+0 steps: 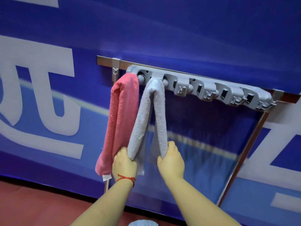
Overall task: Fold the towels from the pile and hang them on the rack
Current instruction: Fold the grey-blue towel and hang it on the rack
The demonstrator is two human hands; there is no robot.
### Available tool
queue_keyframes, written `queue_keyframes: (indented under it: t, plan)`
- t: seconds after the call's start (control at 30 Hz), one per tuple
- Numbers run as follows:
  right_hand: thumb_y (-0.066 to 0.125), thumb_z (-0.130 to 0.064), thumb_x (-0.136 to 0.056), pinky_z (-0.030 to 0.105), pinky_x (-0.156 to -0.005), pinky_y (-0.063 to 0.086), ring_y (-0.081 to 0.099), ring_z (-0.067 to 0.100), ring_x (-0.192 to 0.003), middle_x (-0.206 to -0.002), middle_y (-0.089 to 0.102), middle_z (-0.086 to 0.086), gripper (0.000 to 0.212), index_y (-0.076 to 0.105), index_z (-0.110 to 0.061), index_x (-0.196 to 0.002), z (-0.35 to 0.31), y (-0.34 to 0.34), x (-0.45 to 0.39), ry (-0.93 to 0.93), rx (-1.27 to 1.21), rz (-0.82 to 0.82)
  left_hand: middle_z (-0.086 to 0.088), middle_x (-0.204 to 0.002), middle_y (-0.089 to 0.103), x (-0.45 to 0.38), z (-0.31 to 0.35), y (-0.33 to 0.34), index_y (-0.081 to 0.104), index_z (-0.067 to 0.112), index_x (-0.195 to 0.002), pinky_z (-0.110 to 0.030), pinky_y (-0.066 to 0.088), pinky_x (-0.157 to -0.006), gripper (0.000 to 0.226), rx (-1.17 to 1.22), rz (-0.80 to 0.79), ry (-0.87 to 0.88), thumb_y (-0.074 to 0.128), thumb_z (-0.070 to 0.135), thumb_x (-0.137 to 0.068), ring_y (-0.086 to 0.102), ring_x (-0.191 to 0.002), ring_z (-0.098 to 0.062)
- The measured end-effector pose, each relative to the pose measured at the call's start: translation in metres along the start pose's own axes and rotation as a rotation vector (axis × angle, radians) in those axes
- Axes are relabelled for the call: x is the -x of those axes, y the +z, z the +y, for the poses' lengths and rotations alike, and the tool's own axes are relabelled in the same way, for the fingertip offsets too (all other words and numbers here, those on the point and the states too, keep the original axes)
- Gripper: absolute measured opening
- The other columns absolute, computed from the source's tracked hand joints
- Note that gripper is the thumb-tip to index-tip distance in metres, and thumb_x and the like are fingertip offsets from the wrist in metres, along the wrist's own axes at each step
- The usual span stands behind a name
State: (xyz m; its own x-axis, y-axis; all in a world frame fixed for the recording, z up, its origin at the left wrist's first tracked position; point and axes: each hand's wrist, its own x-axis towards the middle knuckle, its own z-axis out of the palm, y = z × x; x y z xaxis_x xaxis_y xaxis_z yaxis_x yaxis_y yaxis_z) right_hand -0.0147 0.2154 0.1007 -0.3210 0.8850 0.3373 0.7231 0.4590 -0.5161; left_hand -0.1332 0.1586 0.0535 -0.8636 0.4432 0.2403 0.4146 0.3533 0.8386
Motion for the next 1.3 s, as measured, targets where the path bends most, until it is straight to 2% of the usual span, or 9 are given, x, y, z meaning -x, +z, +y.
queue_keyframes:
  t: [0.07, 0.17, 0.3, 0.43, 0.57, 0.67, 0.93, 1.1, 1.3]
  plan:
    - [0.05, -0.012, -0.083, 0.031, -0.067, 0.04, 0.056, 0.024, -0.095, -0.103, 0.053, -0.002, 0.026, 0.042, -0.018, -0.107, -0.003, 0.009, 0.01, 0.003, -0.051, -0.028, -0.012, -0.095, 0.061, 0.008, -0.004, 0.004, 0.048, 0.012, -0.089, -0.039, 0.044, -0.07, 0.015, 0.018, -0.02, -0.016, 0.055, 0.008, -0.077, 0.057, -0.091, -0.038]
    - [0.05, -0.017, -0.086, 0.034, -0.068, 0.044, 0.058, 0.026, -0.093, -0.101, 0.056, -0.002, 0.018, 0.042, -0.019, -0.102, -0.008, 0.024, 0.026, 0.034, -0.118, -0.045, -0.01, -0.086, 0.06, 0.018, -0.01, 0.006, 0.043, 0.014, -0.086, -0.037, 0.043, -0.067, 0.012, 0.036, -0.046, -0.035, 0.052, 0.009, -0.08, 0.058, -0.081, -0.037]
    - [0.051, -0.016, -0.084, 0.032, -0.065, 0.04, 0.057, 0.028, -0.092, -0.099, 0.056, 0.001, 0.017, 0.042, -0.016, -0.099, -0.012, 0.036, 0.044, 0.031, -0.175, -0.087, 0.0, -0.084, 0.057, 0.022, -0.019, 0.002, 0.047, 0.016, -0.082, -0.041, 0.048, -0.067, 0.005, 0.02, -0.013, 0.001, 0.052, 0.015, -0.081, 0.056, -0.079, -0.028]
    - [0.054, -0.025, -0.085, 0.033, -0.075, 0.046, 0.058, 0.024, -0.095, -0.102, 0.056, -0.001, 0.018, 0.046, -0.018, -0.1, -0.007, 0.041, 0.059, 0.006, -0.194, -0.177, 0.007, -0.084, 0.06, 0.033, -0.024, -0.001, 0.051, 0.021, -0.086, -0.034, 0.047, -0.067, 0.02, 0.111, -0.204, 0.019, 0.064, 0.034, -0.078, 0.059, -0.077, -0.019]
    - [0.055, -0.027, -0.088, 0.029, -0.08, 0.045, 0.058, 0.017, -0.101, -0.101, 0.054, -0.007, 0.025, 0.048, -0.023, -0.111, 0.008, 0.037, 0.078, 0.023, -0.141, -0.281, -0.003, -0.104, 0.06, 0.055, -0.039, -0.002, 0.055, 0.011, -0.111, -0.021, 0.035, -0.077, 0.029, 0.197, -0.32, -0.066, 0.062, 0.008, -0.082, 0.056, -0.099, -0.02]
    - [0.053, -0.026, -0.089, 0.029, -0.082, 0.045, 0.058, 0.018, -0.103, -0.109, 0.057, -0.004, 0.027, 0.047, -0.023, -0.115, 0.023, 0.038, 0.099, 0.058, -0.122, -0.311, -0.01, -0.128, 0.055, 0.072, -0.056, -0.002, 0.051, 0.007, -0.125, -0.026, 0.037, -0.095, 0.041, 0.21, -0.384, -0.187, 0.062, 0.007, -0.086, 0.051, -0.118, -0.024]
    - [0.054, -0.023, -0.088, 0.024, -0.076, 0.041, 0.057, 0.016, -0.095, -0.097, 0.053, -0.009, 0.029, 0.048, -0.022, -0.116, 0.094, 0.061, 0.175, 0.224, -0.149, -0.444, -0.018, -0.116, 0.063, 0.15, -0.126, 0.013, 0.06, -0.003, -0.112, -0.03, 0.041, -0.097, 0.031, 0.175, -0.518, -0.349, 0.063, -0.003, -0.082, 0.058, -0.11, -0.027]
    - [0.055, -0.023, -0.089, 0.02, -0.082, 0.041, 0.059, 0.016, -0.106, -0.117, 0.061, -0.003, 0.036, 0.047, -0.022, -0.124, 0.157, 0.092, 0.234, 0.374, -0.163, -0.573, -0.016, -0.119, 0.061, 0.212, -0.188, 0.035, 0.06, 0.001, -0.114, -0.03, 0.04, -0.1, 0.03, 0.079, -0.651, -0.439, 0.062, 0.0, -0.083, 0.057, -0.112, -0.026]
    - [0.053, -0.027, -0.091, 0.022, -0.081, 0.043, 0.059, 0.017, -0.108, -0.122, 0.061, 0.0, 0.043, 0.04, -0.021, -0.131, 0.227, 0.143, 0.278, 0.548, -0.102, -0.726, -0.013, -0.127, 0.058, 0.245, -0.236, 0.083, 0.056, 0.003, -0.123, -0.025, 0.039, -0.098, 0.039, -0.123, -0.845, -0.466, 0.063, 0.011, -0.086, 0.054, -0.117, -0.024]
